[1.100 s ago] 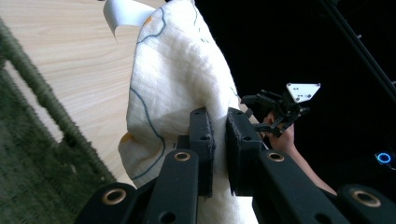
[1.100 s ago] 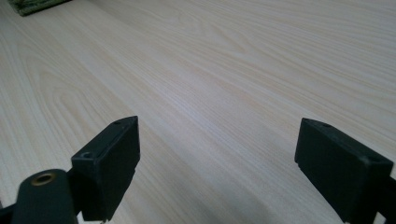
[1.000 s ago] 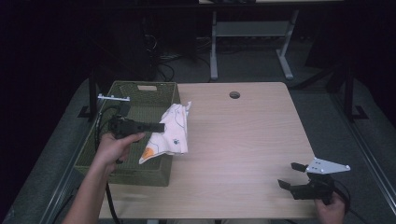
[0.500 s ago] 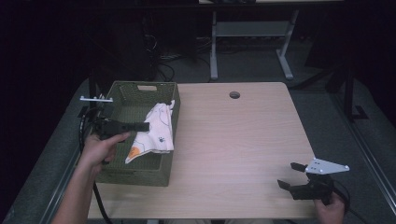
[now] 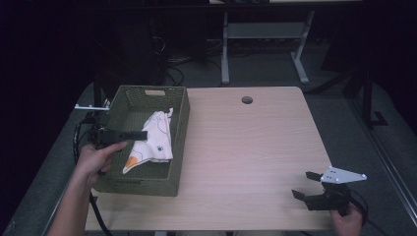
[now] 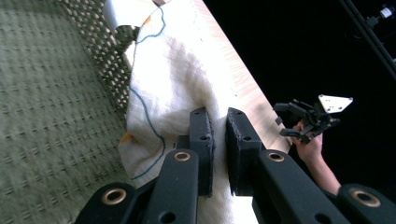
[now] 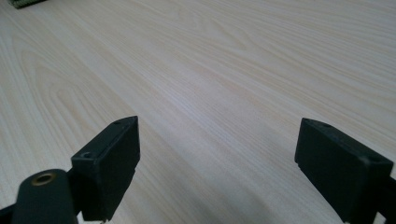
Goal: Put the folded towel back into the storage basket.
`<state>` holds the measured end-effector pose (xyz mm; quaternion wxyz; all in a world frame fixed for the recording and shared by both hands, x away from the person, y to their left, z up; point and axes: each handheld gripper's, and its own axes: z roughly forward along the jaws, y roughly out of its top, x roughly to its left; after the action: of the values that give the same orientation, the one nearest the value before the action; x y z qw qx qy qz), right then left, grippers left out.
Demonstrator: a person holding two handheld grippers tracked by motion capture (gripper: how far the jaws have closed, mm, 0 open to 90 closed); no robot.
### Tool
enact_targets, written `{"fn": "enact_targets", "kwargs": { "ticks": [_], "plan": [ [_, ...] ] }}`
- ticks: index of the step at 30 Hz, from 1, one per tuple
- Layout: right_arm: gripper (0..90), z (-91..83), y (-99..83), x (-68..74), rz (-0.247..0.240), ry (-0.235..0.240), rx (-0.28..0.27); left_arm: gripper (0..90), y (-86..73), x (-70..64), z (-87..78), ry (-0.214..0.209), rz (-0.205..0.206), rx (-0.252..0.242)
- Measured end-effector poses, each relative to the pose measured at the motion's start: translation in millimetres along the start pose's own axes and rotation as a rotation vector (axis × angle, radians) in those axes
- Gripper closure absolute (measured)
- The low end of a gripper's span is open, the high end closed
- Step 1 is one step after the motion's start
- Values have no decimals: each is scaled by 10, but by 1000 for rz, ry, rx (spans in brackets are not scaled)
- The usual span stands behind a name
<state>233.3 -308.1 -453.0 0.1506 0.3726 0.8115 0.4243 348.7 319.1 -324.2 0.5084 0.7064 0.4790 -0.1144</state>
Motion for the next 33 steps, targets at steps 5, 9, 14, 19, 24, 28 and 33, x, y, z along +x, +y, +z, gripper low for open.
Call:
{"fn": "enact_targets", "kwargs": {
  "ticks": [5,9,14,19,24,28,33],
  "plan": [
    [135,1,1,5,-4,-2,0,827,-6,39,-32,10,4,4],
    [135,8,-1,-1,-3,-1,3,827,3,85,-34,19,7,9],
    [135,16,-3,-16,-2,-7,11,827,17,206,-20,29,-3,17],
    [135,22,-3,-17,-2,-13,14,827,34,323,-17,42,3,38],
    [135,44,-6,-2,0,-16,26,826,62,397,10,60,34,63],
    [135,65,-5,0,-6,-22,37,826,97,438,53,97,62,115],
    [135,75,-7,-11,-4,-24,42,824,132,475,100,166,125,159]
  ]
}}
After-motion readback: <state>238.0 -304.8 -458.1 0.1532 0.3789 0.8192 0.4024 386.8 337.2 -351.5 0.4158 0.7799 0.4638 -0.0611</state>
